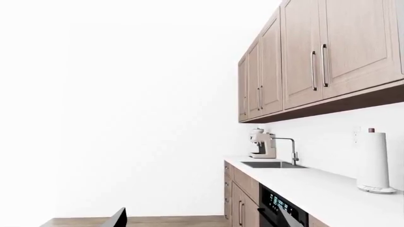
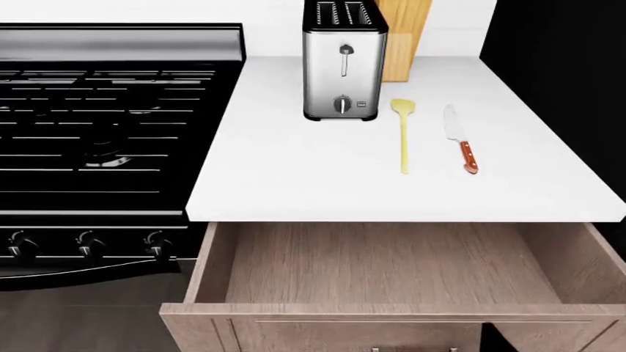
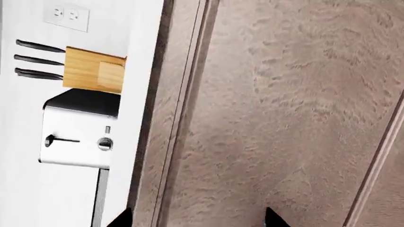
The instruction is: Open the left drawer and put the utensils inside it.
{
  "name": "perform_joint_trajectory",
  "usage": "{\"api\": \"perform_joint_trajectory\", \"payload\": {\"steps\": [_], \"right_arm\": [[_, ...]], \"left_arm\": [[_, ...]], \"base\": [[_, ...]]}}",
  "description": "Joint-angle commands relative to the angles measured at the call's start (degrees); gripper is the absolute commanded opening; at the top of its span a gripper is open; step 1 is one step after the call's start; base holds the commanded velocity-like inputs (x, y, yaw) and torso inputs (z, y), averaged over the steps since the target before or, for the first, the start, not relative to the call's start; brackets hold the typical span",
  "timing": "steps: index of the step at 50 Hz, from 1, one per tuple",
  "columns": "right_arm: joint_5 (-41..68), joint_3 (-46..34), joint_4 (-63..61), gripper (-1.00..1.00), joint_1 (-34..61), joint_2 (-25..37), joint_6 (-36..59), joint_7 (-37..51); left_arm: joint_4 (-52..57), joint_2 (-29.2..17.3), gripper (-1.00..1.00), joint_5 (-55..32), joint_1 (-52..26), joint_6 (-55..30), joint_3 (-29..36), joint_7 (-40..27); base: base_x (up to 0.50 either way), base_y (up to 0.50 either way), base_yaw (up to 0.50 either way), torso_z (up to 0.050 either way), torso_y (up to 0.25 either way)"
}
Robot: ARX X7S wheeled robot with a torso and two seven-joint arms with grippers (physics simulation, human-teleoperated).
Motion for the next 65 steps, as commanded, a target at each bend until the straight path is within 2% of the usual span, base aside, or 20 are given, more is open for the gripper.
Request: {"api": "perform_joint_trajectory", "payload": {"steps": [1, 28, 41, 58, 60, 65], "right_arm": [[-2.31, 2.48, -6.75, 1.00, -2.73, 0.29, -2.50, 0.41], [-6.52, 1.15, -20.26, 1.00, -5.78, 2.02, -1.15, 3.44], [-10.74, -1.43, -25.35, 1.00, -4.91, 6.23, 3.60, 4.31], [-11.23, -2.33, -32.69, 1.00, 4.08, 12.86, 8.85, 15.51], [-11.31, -2.93, -33.27, 1.00, 5.70, 14.50, 8.75, 17.42], [-13.13, -10.40, -33.32, 1.00, 12.69, 23.42, 3.28, 24.93]], "left_arm": [[0.00, -0.24, 1.00, -0.82, 0.00, -0.48, -0.93, -0.03], [0.00, -0.35, 1.00, -1.94, 0.00, -0.89, -1.95, -0.17], [0.00, -0.15, 1.00, -1.31, 0.00, -0.66, -1.28, -0.06], [0.00, 0.50, 1.00, 1.29, 0.00, 0.40, 2.02, -0.44], [0.00, 0.41, 1.00, 1.36, 0.00, 0.35, 2.04, -0.46], [0.00, 0.56, 1.00, 1.81, 0.00, 0.47, 2.55, -0.50]], "base": [[0.00, 0.00, 0.00, 0.000, 0.000], [0.00, 0.00, 0.00, 0.000, 0.000], [0.00, 0.00, 0.00, 0.000, 0.000], [0.00, 0.00, 0.00, 0.000, 0.000], [0.00, 0.00, 0.00, 0.000, 0.000], [0.00, 0.00, 0.00, 0.000, 0.000]]}}
